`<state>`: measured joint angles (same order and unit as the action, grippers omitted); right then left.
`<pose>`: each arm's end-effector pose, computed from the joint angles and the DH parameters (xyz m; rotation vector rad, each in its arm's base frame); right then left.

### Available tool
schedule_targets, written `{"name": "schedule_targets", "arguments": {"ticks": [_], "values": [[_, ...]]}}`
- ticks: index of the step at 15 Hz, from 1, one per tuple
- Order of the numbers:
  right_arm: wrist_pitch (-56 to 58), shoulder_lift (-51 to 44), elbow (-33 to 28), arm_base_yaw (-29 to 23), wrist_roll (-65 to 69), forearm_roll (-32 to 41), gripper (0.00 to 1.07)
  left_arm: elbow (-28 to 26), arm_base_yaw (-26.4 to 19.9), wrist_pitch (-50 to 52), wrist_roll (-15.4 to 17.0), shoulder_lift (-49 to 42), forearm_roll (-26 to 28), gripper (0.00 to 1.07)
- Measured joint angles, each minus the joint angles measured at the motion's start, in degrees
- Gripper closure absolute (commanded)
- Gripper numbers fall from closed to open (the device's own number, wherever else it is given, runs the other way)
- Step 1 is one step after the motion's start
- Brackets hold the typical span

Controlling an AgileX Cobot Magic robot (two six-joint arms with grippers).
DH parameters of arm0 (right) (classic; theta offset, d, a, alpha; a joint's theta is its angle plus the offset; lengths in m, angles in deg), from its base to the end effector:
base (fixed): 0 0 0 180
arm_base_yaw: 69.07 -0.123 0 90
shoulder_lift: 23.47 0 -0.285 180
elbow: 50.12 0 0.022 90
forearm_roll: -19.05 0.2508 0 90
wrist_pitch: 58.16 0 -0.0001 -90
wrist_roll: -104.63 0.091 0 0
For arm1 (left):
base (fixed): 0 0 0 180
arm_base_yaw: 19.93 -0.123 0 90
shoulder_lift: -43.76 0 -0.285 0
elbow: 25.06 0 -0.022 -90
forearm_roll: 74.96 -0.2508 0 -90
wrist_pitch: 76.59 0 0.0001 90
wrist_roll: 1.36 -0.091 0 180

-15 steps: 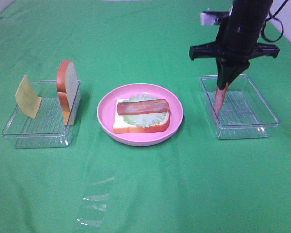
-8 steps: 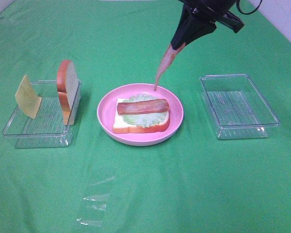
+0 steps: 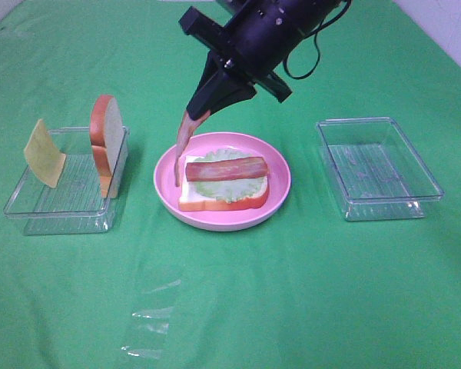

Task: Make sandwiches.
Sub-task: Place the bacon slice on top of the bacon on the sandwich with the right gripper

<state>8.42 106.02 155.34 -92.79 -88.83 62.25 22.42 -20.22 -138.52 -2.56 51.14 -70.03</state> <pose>0.3891 0.2334 0.2357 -0.5604 2.7987 1.0817 -0.0092 -0.0070 0.2811 0.0225 2.0363 -0.0864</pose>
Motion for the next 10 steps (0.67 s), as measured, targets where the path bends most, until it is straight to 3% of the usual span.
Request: {"name": "schedule_targets", "arguments": {"ticks": [5,10], "values": [[-2.5,5.2,0.0,-1.7,-1.2,0.9,1.07,0.0,0.0,0.0,0.0,0.0,0.0,0.07],[-3.4,5.4,0.0,-1.2,-2.1,-8.4,1.07,0.0,0.0,0.0,0.0,0.0,0.0,0.07]]}}
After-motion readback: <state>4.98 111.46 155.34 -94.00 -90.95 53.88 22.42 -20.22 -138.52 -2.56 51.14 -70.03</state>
